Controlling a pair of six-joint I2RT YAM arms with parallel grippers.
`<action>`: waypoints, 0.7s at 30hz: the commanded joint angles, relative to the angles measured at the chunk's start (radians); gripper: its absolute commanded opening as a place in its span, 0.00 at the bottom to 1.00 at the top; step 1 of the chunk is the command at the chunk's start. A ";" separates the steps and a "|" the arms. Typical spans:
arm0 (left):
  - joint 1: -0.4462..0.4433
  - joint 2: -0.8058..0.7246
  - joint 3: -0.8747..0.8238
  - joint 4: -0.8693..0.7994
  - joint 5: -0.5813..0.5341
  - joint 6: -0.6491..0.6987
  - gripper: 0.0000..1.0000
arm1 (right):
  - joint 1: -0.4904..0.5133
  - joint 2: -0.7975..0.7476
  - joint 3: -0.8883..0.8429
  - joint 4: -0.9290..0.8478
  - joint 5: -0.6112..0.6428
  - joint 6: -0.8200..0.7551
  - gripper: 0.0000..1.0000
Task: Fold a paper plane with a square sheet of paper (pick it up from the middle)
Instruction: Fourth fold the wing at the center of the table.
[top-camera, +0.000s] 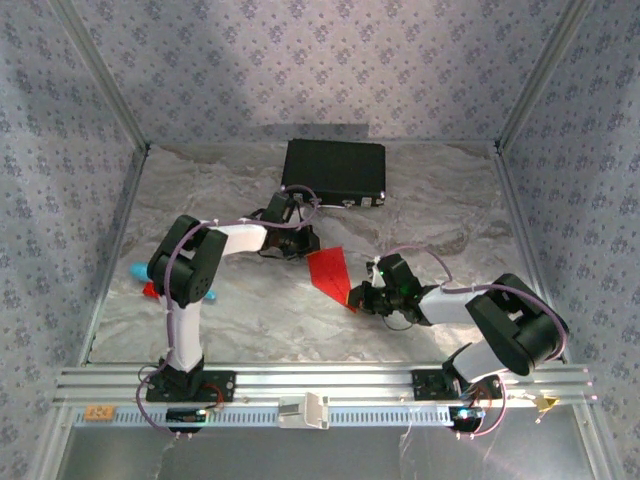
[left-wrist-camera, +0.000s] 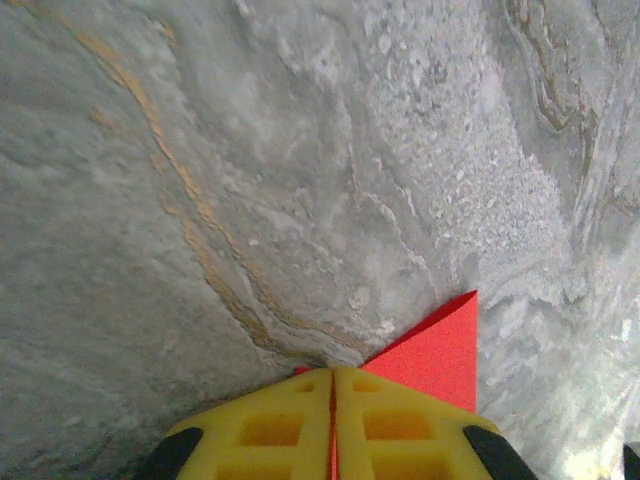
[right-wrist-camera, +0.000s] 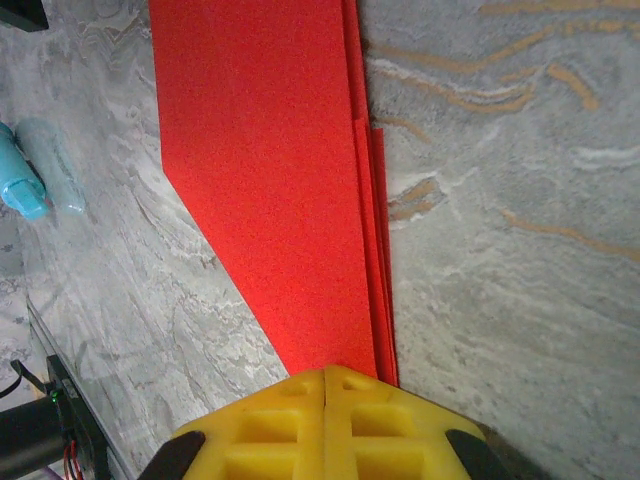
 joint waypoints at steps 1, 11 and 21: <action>0.031 -0.032 0.003 -0.022 -0.086 0.033 0.10 | -0.006 0.016 -0.023 -0.145 0.016 -0.025 0.00; 0.025 -0.111 -0.035 0.015 -0.070 0.006 0.12 | -0.006 0.016 -0.005 -0.145 0.018 -0.022 0.00; -0.091 -0.145 -0.064 0.043 -0.002 0.022 0.14 | -0.007 0.001 -0.003 -0.160 0.019 -0.024 0.00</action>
